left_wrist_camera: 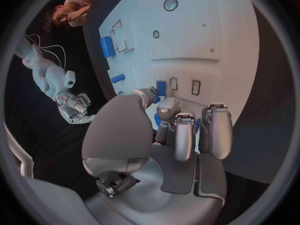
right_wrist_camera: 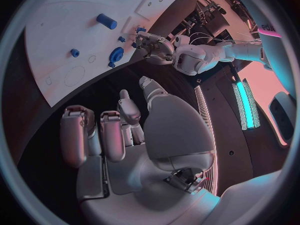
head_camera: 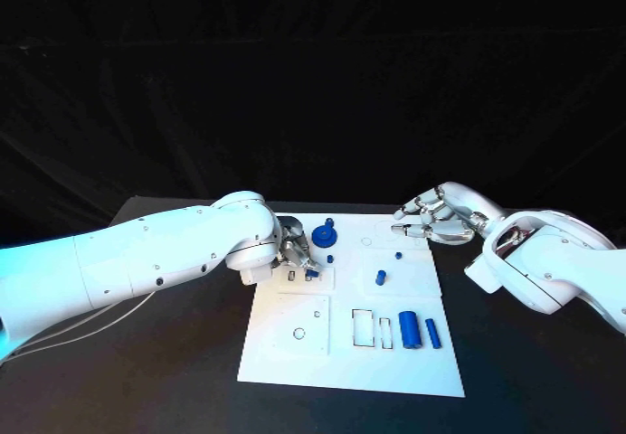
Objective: Assemble the parts on the task board
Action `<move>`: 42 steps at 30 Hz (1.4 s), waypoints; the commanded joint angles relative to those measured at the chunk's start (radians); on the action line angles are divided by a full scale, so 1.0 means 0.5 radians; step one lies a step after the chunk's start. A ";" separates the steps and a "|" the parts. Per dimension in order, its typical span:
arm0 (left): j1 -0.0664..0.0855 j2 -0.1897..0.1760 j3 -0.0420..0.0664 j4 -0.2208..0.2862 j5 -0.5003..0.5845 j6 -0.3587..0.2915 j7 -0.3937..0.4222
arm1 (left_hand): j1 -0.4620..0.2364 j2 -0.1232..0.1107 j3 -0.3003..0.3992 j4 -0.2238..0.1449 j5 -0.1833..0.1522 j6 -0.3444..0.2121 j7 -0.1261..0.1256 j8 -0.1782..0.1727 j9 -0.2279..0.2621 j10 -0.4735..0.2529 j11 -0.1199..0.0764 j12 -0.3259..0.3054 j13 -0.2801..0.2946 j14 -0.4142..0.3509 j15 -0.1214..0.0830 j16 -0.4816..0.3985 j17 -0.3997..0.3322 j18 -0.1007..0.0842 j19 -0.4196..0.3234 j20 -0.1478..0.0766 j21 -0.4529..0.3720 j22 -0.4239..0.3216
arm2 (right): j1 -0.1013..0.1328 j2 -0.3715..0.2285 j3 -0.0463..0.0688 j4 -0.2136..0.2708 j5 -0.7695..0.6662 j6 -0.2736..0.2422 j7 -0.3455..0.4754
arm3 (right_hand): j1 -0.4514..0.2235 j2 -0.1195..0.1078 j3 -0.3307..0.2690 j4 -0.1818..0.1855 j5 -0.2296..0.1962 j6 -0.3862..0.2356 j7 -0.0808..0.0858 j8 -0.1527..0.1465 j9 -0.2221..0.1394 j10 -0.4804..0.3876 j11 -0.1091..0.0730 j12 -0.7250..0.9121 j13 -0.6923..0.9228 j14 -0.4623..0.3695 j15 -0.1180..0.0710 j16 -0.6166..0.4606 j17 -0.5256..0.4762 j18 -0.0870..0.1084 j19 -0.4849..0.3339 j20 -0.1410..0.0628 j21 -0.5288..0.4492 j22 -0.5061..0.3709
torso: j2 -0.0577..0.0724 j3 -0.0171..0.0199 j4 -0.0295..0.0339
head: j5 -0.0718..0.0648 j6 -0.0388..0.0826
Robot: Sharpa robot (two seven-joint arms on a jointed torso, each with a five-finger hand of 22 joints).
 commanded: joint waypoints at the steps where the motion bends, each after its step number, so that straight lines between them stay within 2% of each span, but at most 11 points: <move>1: 0.001 0.009 0.001 -0.001 -0.070 0.013 -0.059 | -0.032 0.008 0.358 -0.337 0.013 0.018 -0.006 0.014 0.009 0.020 -0.001 0.015 0.004 0.204 0.006 0.006 0.526 -0.030 0.019 -0.004 0.015 0.194 | -0.003 0.001 0.000 0.001 -0.004 0.014 0.012 | -0.007 0.014 -0.007 0.000 0.013 -0.010 -0.002 0.007 0.003 -0.010 -0.003 -0.009 -0.003 0.126 -0.011 -0.006 0.194 0.019 -0.014 -0.003 -0.009 0.264 | 0.000 0.0004 0.000 | 0.002 -0.005; 11: 0.000 0.025 0.001 -0.018 -0.129 0.109 -0.108 | -0.080 0.008 0.386 -0.339 0.013 0.037 -0.019 0.031 0.032 0.046 -0.011 0.041 0.027 0.204 -0.002 0.006 0.526 -0.032 0.025 -0.007 0.018 0.202 | -0.005 0.000 0.000 0.001 -0.004 0.014 0.014 | -0.007 0.014 -0.009 0.001 0.013 -0.010 -0.002 0.007 0.003 -0.012 -0.003 -0.011 -0.006 0.126 -0.011 -0.007 0.193 0.019 -0.014 -0.003 -0.010 0.264 | -0.001 0.0002 0.000 | 0.003 -0.019; 29: -0.001 0.049 -0.001 -0.058 -0.245 0.145 -0.161 | -0.127 0.007 0.412 -0.352 0.013 0.063 -0.037 0.054 0.063 0.082 -0.028 0.081 0.061 0.204 -0.016 0.006 0.526 -0.038 0.045 -0.014 0.031 0.230 | -0.006 0.000 0.000 0.008 -0.004 0.015 0.015 | -0.007 0.014 -0.009 0.001 0.013 -0.010 -0.002 0.007 0.003 -0.012 -0.003 -0.011 -0.006 0.126 -0.011 -0.007 0.193 0.019 -0.014 -0.003 -0.010 0.264 | -0.001 -0.0006 0.001 | 0.003 -0.033; 42: -0.001 0.052 -0.002 -0.059 -0.286 0.227 -0.174 | -0.143 0.003 0.428 -0.365 0.013 0.073 -0.044 0.067 0.080 0.085 -0.035 0.075 0.049 0.204 -0.022 0.006 0.526 -0.042 0.057 -0.017 0.038 0.246 | -0.007 0.001 0.000 0.008 -0.004 0.019 0.015 | -0.007 0.014 -0.009 0.001 0.013 -0.010 -0.002 0.007 0.003 -0.012 -0.003 -0.011 -0.006 0.126 -0.011 -0.007 0.193 0.019 -0.014 -0.003 -0.010 0.264 | -0.001 -0.0003 0.001 | 0.007 -0.044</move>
